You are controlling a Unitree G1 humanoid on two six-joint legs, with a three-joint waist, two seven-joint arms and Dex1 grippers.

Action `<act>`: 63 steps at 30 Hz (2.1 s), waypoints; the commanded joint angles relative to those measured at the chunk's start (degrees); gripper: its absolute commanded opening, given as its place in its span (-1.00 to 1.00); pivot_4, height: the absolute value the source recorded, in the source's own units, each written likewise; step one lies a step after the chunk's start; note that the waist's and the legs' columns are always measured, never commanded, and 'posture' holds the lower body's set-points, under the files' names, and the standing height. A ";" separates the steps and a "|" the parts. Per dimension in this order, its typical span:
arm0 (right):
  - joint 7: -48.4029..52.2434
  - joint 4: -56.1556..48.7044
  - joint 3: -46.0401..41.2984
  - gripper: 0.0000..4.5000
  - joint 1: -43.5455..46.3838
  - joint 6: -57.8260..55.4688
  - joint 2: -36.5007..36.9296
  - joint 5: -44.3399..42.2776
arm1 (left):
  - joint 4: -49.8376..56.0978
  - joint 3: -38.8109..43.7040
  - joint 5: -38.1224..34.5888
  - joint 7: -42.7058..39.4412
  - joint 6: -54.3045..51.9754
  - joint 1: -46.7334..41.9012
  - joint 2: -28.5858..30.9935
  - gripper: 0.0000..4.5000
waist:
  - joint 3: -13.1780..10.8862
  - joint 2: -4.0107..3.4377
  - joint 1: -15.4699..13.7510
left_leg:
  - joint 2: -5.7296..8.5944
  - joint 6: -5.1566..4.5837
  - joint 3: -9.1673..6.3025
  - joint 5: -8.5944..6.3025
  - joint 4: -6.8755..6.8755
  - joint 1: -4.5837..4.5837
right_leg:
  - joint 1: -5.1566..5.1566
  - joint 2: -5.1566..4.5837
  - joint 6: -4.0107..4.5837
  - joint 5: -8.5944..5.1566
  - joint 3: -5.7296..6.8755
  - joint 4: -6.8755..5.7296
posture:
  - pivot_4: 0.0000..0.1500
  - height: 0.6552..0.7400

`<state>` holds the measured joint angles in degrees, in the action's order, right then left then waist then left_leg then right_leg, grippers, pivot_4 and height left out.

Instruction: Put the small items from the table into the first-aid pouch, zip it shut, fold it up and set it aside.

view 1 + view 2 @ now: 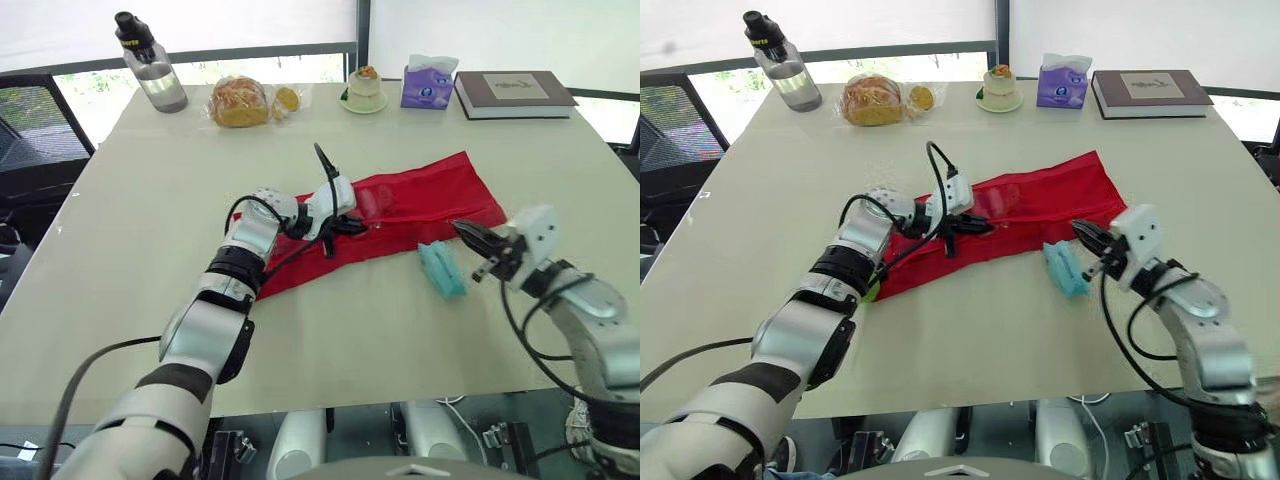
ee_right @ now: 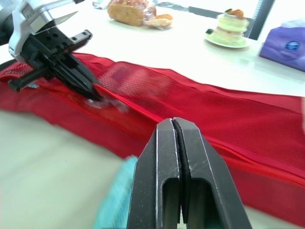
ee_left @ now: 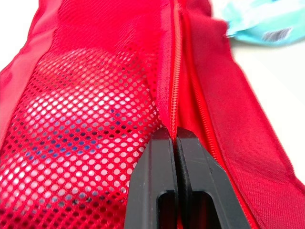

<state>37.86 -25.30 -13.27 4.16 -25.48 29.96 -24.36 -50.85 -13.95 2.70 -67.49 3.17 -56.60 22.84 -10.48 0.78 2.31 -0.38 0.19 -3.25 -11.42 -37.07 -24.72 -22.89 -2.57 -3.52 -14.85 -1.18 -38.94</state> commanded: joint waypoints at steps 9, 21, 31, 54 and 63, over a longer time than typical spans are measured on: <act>4.10 -11.69 -19.76 0.26 -10.57 -6.00 7.64 -20.14 | -3.15 2.32 0.89 -0.83 3.40 0.68 8.97 -1.00 | 0.00 0.01 -0.06 | -0.04 0.00 0.02 0.00 0.01 0.00 | 0.00 0.01 0.00 0.00 -0.02 0.01 | 1.00 1.00; 8.99 -15.90 -29.31 0.99 -21.13 -9.13 14.53 -33.29 | -6.35 3.91 0.85 -2.37 2.89 -1.17 13.37 -1.00 | 0.00 0.03 -0.10 | -0.06 0.00 0.04 -0.01 -0.01 0.02 | 0.04 0.01 -0.02 -0.02 -0.01 0.03 | 1.00 1.00; 5.81 -17.53 -28.10 1.00 -20.78 -9.57 16.23 -35.06 | -3.41 6.54 -3.09 -8.16 -1.09 -3.35 12.55 0.22 | -0.01 0.05 -0.56 | -0.05 0.00 0.03 0.00 -0.04 -0.03 | 0.04 0.00 -0.02 -0.02 0.01 0.03 | 1.00 1.00; 5.65 -17.46 -23.49 1.00 -20.30 -5.59 14.64 -28.89 | -12.34 1.99 2.61 7.91 4.46 -9.93 -9.99 0.97 | -0.03 0.11 -1.57 | -0.02 -0.01 -0.04 -0.01 -0.15 -0.01 | 0.15 0.01 -0.04 -0.02 0.08 0.05 | 1.00 1.00; 5.48 -17.67 -23.46 1.00 -21.95 -3.77 13.67 -26.93 | -19.88 1.61 6.69 15.27 7.79 -11.54 -13.02 0.97 | -0.04 0.12 -1.62 | 0.00 0.00 -0.04 -0.01 -0.17 -0.02 | 0.15 0.00 -0.05 -0.02 0.08 0.05 | 1.00 1.00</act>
<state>43.37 -41.72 -35.60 -17.77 -30.85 43.91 -51.49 -70.65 -12.07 8.50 -54.16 9.45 -66.54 10.09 -10.52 0.89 0.69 -0.38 0.18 -3.29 -11.43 -37.24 -24.74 -22.74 -2.57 -3.57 -14.87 -1.10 -38.89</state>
